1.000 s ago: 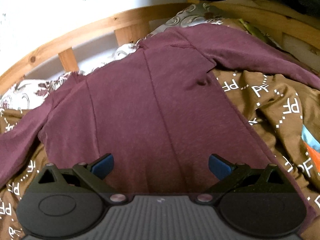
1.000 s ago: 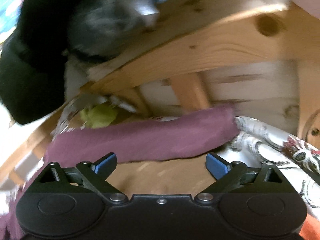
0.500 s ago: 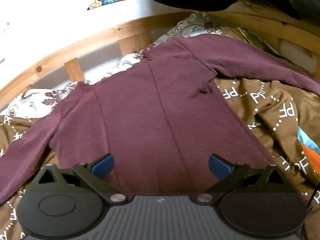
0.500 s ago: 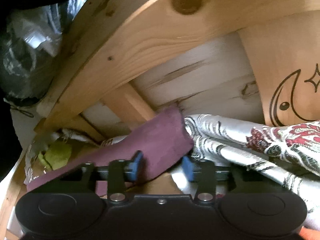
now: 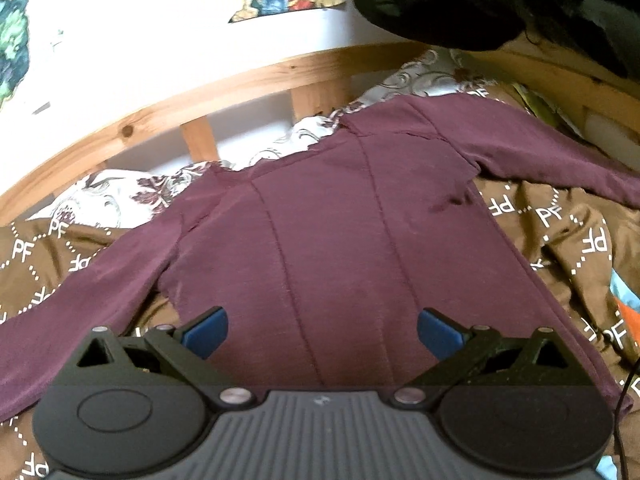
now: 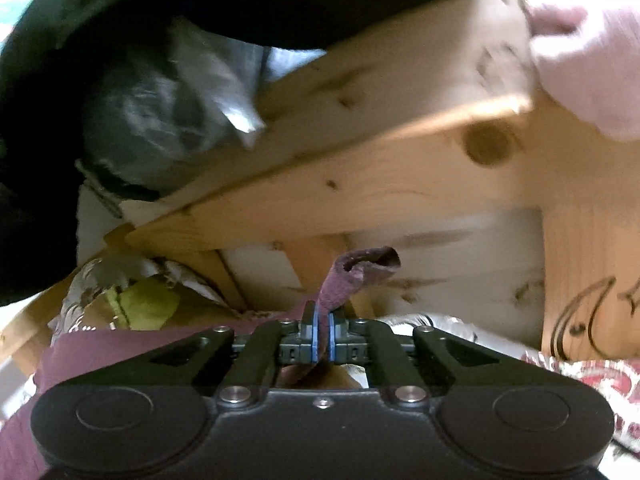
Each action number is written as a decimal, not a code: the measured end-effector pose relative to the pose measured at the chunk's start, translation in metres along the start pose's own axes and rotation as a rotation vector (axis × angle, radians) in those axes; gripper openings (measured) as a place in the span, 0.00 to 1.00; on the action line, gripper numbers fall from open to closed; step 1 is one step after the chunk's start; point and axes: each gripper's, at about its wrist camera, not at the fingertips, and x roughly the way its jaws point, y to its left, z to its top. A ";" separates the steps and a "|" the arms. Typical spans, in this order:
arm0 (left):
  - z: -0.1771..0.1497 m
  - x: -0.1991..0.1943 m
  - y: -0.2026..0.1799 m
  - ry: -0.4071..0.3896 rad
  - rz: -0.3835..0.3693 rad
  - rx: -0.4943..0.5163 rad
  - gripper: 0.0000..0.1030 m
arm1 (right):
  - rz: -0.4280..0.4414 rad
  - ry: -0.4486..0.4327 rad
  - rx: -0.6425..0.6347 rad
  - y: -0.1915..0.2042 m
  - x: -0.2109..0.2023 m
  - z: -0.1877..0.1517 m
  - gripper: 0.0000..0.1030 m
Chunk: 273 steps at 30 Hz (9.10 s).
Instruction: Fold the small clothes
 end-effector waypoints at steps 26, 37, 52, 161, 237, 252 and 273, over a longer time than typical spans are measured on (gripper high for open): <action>-0.037 -0.016 0.080 -0.004 0.102 -0.113 1.00 | 0.285 -0.112 -0.418 0.115 -0.041 0.018 0.04; -0.049 -0.017 0.116 0.017 0.113 -0.235 1.00 | 0.759 -0.218 -0.804 0.280 -0.090 -0.040 0.04; -0.069 -0.009 0.166 0.066 0.126 -0.430 1.00 | 1.120 0.116 -1.115 0.305 -0.129 -0.188 0.04; -0.113 -0.042 0.214 0.007 0.320 -0.727 0.99 | 0.478 -0.046 -1.072 0.199 0.009 -0.137 0.95; -0.029 0.018 0.085 -0.122 -0.347 -0.222 0.81 | 0.682 0.138 -0.629 0.176 0.000 -0.126 0.99; -0.046 0.094 0.255 -0.009 0.020 -0.618 0.68 | 0.943 0.346 -0.682 0.212 -0.009 -0.160 0.72; -0.036 0.111 0.224 0.054 0.091 -0.645 0.10 | 0.916 0.518 -0.684 0.190 0.003 -0.147 0.06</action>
